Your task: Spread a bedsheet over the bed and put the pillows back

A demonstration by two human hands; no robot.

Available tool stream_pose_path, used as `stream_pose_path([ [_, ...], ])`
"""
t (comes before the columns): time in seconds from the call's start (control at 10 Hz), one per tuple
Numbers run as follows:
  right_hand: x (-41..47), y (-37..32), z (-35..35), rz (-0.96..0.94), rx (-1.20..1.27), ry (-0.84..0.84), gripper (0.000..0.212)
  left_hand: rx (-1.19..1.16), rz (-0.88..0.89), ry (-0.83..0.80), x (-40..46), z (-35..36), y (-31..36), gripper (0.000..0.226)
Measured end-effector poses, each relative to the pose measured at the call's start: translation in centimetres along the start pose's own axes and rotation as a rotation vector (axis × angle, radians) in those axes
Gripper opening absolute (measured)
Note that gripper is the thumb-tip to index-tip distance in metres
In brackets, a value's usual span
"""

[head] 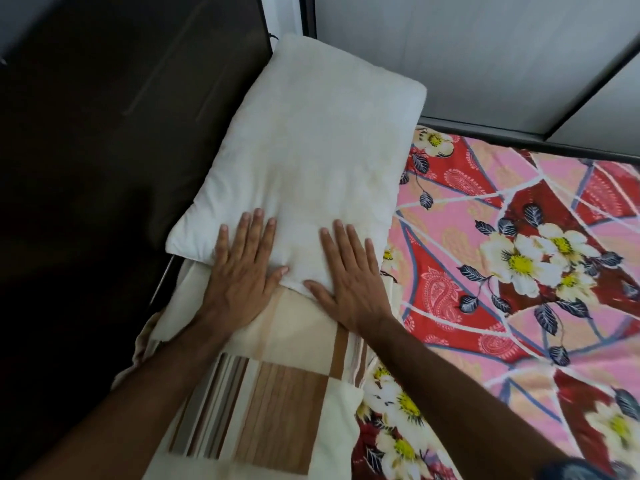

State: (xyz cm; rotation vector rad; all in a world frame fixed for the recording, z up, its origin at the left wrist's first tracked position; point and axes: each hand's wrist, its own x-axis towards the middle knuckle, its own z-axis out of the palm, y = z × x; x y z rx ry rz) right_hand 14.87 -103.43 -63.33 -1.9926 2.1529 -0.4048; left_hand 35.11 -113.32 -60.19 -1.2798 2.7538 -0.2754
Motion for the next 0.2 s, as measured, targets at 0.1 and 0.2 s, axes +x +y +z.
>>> stream_pose_path([
  [0.1,-1.2,-0.3,-1.8,0.016,0.015,-0.09,0.085,-0.033,0.0,-0.046,-1.9,-1.4,1.0,0.085],
  [0.2,-5.6,-0.9,-5.5,0.009,-0.085,-0.156,0.081,-0.121,0.044,-0.085,-5.8,-4.7,3.1,0.089],
])
